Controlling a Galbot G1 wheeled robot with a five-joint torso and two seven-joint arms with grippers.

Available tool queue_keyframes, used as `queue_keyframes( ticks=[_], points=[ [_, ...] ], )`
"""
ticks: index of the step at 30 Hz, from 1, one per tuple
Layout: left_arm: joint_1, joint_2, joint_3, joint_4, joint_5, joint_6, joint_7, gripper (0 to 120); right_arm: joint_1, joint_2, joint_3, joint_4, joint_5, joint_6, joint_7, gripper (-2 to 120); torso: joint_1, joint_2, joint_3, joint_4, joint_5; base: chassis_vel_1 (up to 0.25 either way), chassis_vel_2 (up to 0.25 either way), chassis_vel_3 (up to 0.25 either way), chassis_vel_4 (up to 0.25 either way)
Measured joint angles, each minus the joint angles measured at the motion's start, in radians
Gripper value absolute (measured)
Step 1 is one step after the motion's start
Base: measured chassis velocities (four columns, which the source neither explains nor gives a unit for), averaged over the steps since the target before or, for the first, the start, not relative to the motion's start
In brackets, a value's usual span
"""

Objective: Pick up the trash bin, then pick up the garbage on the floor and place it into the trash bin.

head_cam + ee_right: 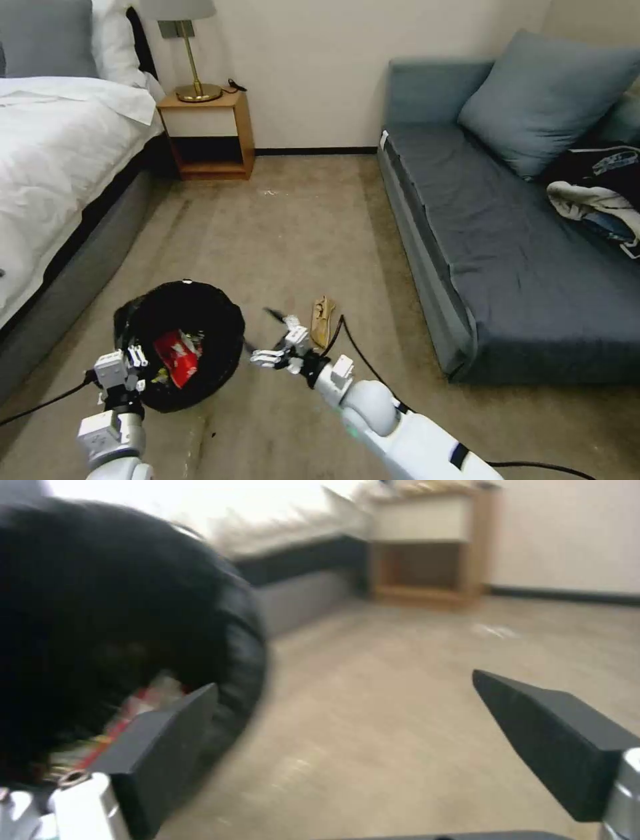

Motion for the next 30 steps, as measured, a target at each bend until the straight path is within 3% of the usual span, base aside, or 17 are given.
queue_keyframes(
  ticks=[2, 6, 12, 23, 30],
  points=[
    [-0.03, 0.015, -0.008, 0.028, 0.023, -0.021, 0.0, 7, -0.039, -0.043, 0.017, 0.069, -0.02, -0.11, 0.18, 100, 0.0, 0.0, 0.0, -0.0004, -0.0001, 0.0, 0.0, 0.0, 0.0],
    [-0.043, 0.03, -0.015, 0.054, 0.014, -0.026, 0.001, 7, -0.075, -0.072, 0.039, 0.11, -0.024, -0.159, 0.263, 100, 0.0, 0.0, 0.0, -0.0004, 0.0, 0.0, 0.0, 0.0, 0.0],
    [-0.045, 0.06, -0.032, 0.108, -0.034, -0.049, 0.002, 7, -0.155, -0.087, 0.031, 0.152, -0.029, -0.277, 0.521, 100, 0.0, 0.0, 0.0, -0.0003, 0.0, 0.0, 0.0, 0.0, 0.0],
    [-0.014, 0.061, -0.034, 0.118, -0.045, -0.076, 0.002, 7, -0.103, -0.033, 0.026, 0.02, -0.047, -0.28, 0.528, 100, 0.0, 0.0, 0.0, -0.0002, -0.0002, 0.0, 0.0, 0.0, 0.0],
    [-0.003, 0.064, -0.036, 0.11, -0.047, -0.077, 0.003, 7, 0.066, 0.079, 0.028, -0.28, 0.04, -0.285, 0.427, 100, 0.0, 0.0, 0.0, -0.0003, -0.0001, 0.0, 0.0, 0.0, 0.0]
  ],
)
